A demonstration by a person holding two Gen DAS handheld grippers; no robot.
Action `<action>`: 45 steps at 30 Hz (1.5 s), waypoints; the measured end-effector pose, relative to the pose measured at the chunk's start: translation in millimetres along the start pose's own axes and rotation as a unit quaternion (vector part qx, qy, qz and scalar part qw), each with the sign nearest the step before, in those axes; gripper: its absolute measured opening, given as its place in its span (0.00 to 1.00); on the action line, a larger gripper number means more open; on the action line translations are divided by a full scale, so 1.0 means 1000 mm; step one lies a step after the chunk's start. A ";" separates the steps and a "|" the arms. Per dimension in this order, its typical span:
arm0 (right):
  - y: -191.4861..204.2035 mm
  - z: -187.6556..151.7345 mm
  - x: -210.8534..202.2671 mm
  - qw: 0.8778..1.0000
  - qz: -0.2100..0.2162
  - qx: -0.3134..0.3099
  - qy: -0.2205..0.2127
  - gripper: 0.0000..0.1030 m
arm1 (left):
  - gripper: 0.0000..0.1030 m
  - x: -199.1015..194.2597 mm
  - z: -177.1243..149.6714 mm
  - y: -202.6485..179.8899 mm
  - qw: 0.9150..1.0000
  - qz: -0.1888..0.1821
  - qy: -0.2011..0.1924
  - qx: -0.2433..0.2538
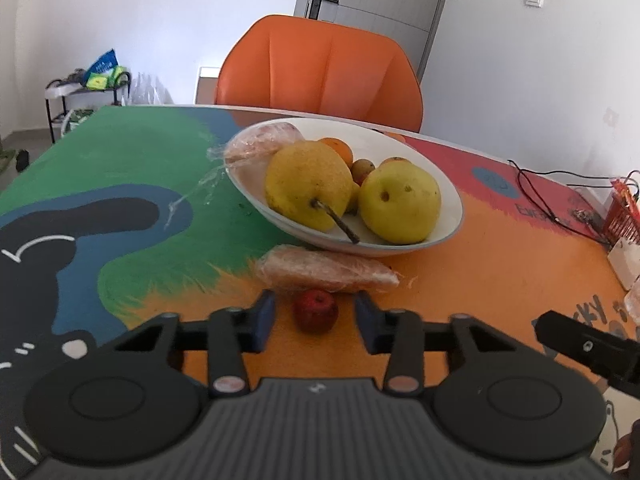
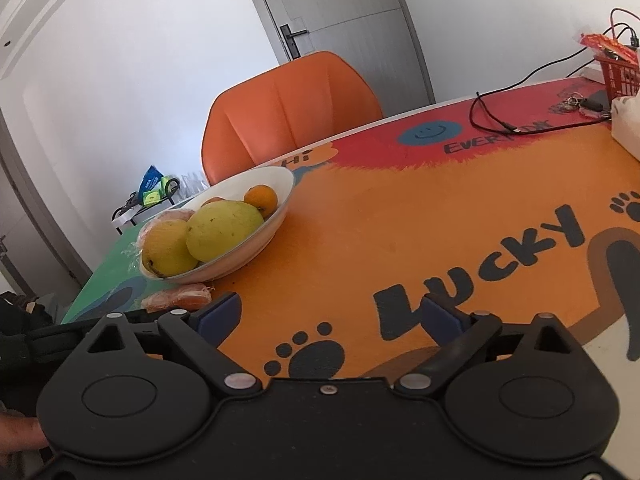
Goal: Organize fruits
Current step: 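Grasp the small red fruit with the left tool while the right tool approaches the wrapped item, then close the right tool on the plastic-wrapped item and lift it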
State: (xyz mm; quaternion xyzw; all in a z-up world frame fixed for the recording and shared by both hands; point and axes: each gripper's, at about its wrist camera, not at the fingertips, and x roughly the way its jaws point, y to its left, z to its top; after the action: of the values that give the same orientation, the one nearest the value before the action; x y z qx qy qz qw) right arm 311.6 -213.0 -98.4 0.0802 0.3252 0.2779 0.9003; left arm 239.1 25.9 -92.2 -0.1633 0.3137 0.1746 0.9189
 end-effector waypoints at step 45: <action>0.116 -0.004 0.062 0.993 0.052 -0.094 0.049 0.72 | 0.21 -0.037 0.018 0.102 0.997 -0.002 -0.024 -0.076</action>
State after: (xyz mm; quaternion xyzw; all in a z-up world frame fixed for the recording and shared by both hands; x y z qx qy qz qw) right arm 296.2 -82.1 -97.3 -0.0020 0.3367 0.3576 0.8710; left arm 177.6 115.8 -74.3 -0.2291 0.2767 0.2004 0.9115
